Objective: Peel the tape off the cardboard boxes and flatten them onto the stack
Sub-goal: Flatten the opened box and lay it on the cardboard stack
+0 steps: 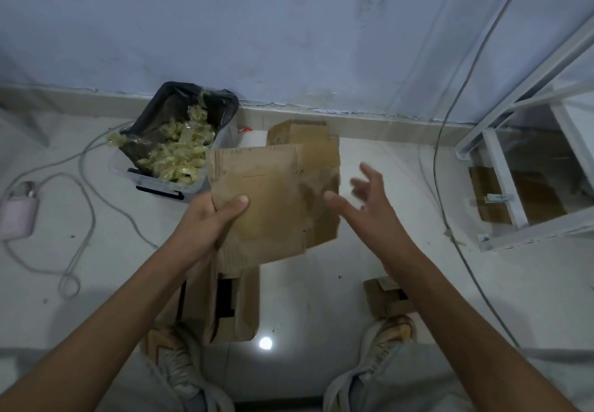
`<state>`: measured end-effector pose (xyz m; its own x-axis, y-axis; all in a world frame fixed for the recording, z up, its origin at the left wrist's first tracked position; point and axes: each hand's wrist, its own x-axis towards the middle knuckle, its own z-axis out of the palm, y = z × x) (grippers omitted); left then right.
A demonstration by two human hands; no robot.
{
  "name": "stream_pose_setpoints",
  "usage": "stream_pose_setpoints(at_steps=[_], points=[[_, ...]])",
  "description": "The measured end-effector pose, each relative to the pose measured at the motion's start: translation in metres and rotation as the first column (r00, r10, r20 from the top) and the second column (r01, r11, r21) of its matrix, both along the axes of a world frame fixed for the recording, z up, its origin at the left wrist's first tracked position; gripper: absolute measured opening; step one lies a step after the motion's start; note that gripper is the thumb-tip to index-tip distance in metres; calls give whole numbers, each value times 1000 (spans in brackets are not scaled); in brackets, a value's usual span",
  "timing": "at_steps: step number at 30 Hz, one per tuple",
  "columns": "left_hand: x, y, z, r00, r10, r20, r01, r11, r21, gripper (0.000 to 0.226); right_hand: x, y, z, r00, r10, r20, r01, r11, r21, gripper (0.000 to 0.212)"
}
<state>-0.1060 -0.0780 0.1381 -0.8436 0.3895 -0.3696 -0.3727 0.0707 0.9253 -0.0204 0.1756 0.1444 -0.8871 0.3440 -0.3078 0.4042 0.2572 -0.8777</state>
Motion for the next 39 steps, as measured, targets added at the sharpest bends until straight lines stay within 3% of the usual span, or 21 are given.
stream_pose_setpoints(at_steps=[1,3,5,8,11,14,16,18,21,25,29,32,37,39], points=[[-1,2,3,997,-21,71,17,998,61,25,1,2,-4,999,19,47,-12,991,-133,92],[-6,5,2,990,-47,134,37,996,78,27,2,4,-14,998,-12,65,28,969,-246,69],[-12,8,-3,988,-28,152,21,999,50,27,-2,3,-26,991,-111,74,127,957,-260,44],[-28,17,-25,991,9,133,5,995,-103,29,-14,6,-49,977,-192,94,209,950,-232,32],[-54,30,-63,997,-27,66,50,925,-376,43,-35,13,-80,963,-232,139,243,968,-66,34],[-93,58,-87,996,-91,-2,76,844,-530,84,-71,20,-106,949,-304,84,285,940,186,46],[-117,79,-97,978,-162,-129,53,799,-598,117,-104,23,-120,953,-301,34,266,886,381,57],[-141,99,-112,935,-245,-257,-1,722,-692,132,-139,29,-133,964,-264,-32,245,832,497,50],[-187,123,-141,905,-301,-300,-34,652,-757,119,-192,48,-156,991,-126,-38,122,782,612,32],[-245,142,-179,905,-340,-255,20,633,-774,96,-243,75,-203,999,41,26,-49,806,590,46],[-283,158,-223,887,-341,-313,-10,662,-750,87,-269,91,-253,1000,-14,-25,25,866,499,49],[-295,169,-257,849,-443,-287,51,610,-790,85,-271,103,-294,998,-36,-45,54,861,505,50],[-296,179,-309,850,-498,-174,147,540,-829,84,-278,105,-351,978,-136,157,35,853,520,49],[-298,176,-320,847,-507,-161,145,512,-847,84,-277,100,-360,976,-132,172,-2,788,615,49]])
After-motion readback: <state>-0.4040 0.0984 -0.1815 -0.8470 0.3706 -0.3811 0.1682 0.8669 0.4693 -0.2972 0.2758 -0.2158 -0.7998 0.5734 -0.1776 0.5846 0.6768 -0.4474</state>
